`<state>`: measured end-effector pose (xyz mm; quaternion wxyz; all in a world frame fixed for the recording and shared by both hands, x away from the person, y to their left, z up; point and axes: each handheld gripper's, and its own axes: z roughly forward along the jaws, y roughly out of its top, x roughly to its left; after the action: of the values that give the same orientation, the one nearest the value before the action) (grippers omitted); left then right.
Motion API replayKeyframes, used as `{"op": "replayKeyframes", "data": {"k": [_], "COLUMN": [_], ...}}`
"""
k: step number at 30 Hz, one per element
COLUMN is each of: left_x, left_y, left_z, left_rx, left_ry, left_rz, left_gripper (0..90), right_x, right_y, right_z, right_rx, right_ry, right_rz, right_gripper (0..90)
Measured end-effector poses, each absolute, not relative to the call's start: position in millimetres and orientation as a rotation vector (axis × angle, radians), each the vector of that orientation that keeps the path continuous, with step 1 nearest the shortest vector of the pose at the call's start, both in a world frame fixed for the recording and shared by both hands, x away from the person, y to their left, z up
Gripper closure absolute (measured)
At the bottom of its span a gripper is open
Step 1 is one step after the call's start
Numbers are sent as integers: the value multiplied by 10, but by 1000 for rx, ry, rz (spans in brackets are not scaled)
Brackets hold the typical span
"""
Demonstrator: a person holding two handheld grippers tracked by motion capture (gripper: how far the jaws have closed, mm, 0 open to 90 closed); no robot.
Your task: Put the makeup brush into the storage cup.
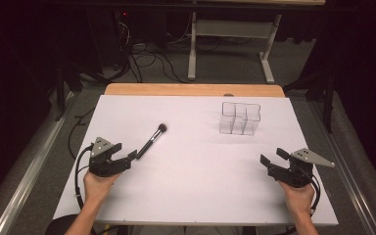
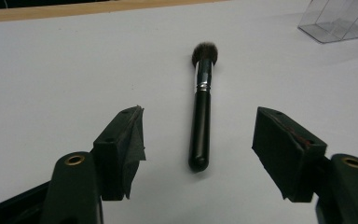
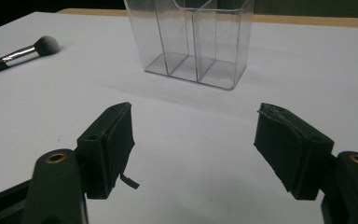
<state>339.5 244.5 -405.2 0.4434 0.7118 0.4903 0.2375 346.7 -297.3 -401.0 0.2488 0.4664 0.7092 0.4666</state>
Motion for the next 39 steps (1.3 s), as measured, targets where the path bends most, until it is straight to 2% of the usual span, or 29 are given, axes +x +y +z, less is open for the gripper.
{"op": "replayKeyframes", "data": {"k": [39], "left_x": [3393], "left_y": [2489], "left_z": [-4006], "left_rx": [1711], "left_ry": [1230], "left_rz": [598], "left_gripper": [325], "right_x": [3456], "right_y": [-2924], "right_z": [-4011], "right_rx": [1248], "right_ry": [1958], "right_rz": [1248], "right_gripper": [308]}}
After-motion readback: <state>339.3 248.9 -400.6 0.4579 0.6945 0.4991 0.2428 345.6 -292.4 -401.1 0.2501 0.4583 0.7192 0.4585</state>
